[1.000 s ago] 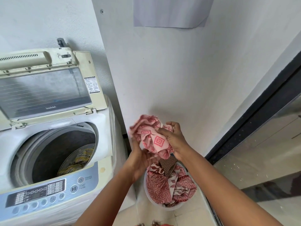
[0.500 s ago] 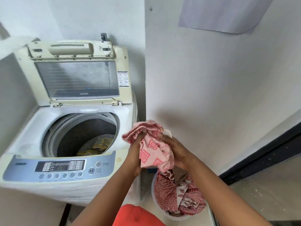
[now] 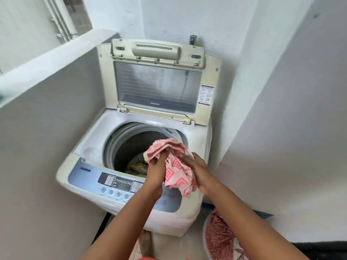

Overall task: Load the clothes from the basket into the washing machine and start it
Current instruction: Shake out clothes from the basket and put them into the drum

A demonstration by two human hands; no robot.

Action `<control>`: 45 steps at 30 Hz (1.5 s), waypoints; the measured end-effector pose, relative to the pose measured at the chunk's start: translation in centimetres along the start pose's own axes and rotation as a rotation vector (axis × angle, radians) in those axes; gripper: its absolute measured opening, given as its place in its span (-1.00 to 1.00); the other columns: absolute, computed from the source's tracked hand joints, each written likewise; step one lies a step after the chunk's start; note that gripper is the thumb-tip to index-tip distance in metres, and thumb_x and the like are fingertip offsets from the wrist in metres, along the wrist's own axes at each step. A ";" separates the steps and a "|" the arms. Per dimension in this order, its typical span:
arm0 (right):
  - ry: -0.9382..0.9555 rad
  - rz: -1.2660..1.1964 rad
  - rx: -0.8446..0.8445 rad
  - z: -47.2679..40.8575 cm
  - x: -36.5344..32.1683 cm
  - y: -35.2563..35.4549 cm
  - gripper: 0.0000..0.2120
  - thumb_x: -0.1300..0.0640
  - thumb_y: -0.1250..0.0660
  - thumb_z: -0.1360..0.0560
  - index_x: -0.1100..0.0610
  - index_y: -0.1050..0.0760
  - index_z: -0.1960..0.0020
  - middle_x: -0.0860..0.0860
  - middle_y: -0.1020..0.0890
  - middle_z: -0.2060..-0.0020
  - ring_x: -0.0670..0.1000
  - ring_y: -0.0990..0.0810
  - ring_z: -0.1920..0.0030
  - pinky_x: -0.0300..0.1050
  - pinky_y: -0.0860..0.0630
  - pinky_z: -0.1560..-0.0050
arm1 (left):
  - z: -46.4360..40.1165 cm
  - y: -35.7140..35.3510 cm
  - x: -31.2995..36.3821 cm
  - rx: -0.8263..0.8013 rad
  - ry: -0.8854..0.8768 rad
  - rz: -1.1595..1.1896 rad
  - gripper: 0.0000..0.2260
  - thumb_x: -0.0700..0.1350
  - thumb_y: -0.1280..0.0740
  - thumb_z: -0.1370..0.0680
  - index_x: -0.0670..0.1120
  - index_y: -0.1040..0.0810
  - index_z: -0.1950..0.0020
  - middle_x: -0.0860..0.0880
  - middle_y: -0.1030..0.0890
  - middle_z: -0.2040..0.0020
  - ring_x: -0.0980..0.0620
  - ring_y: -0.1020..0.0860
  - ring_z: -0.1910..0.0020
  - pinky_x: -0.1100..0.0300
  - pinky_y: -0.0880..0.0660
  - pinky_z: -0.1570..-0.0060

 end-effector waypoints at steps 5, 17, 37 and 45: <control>-0.043 0.096 0.065 -4.6 1.5 -4.6 -0.63 0.02 -0.47 -0.47 0.18 -0.53 -0.19 0.14 -0.73 0.04 0.17 -0.70 -0.01 0.13 -0.58 -0.17 | -4.0 4.5 1.9 0.051 0.007 -0.006 -0.65 0.06 -0.27 -0.64 0.07 -0.29 -0.39 -0.04 -0.66 -0.11 -0.02 -0.69 -0.01 0.01 -0.62 -0.01; -0.213 0.515 0.170 -14.8 6.0 -8.6 -0.76 -0.07 -0.38 -0.52 0.07 -0.51 -0.07 0.06 -0.68 -0.01 0.04 -0.65 0.01 0.03 -0.58 -0.11 | -14.2 12.9 0.8 0.000 0.284 -0.192 -0.41 -0.02 -0.38 -0.58 0.08 -0.09 -0.48 -0.10 -0.51 -0.29 -0.09 -0.64 -0.09 0.00 -0.65 0.06; -0.460 0.769 -0.063 -18.5 9.1 -10.0 -0.79 -0.02 -0.30 -0.57 0.01 -0.46 -0.16 0.13 -0.61 -0.12 0.05 -0.57 0.02 -0.06 -0.48 0.09 | -20.0 17.8 0.4 0.122 0.504 -0.368 -0.61 0.06 -0.34 -0.53 -0.07 -0.43 -0.29 -0.14 -0.57 -0.21 -0.11 -0.59 -0.01 0.07 -0.53 0.17; -0.315 0.860 -0.035 -16.0 7.2 -7.3 -0.74 -0.03 -0.33 -0.56 0.03 -0.48 -0.21 -0.01 -0.56 -0.04 0.05 -0.57 -0.07 -0.01 -0.51 -0.12 | -18.1 13.7 -0.4 0.083 0.434 -0.389 -0.65 0.07 -0.34 -0.53 -0.05 -0.51 -0.25 -0.09 -0.49 -0.36 -0.12 -0.44 -0.34 -0.09 -0.49 -0.13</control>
Point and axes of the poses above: each hand's wrist, its own z-axis away from the middle knuckle, its own y-axis out of the back of the hand, x = y × z, the point moved 4 cm from there along -z, towards the middle knuckle
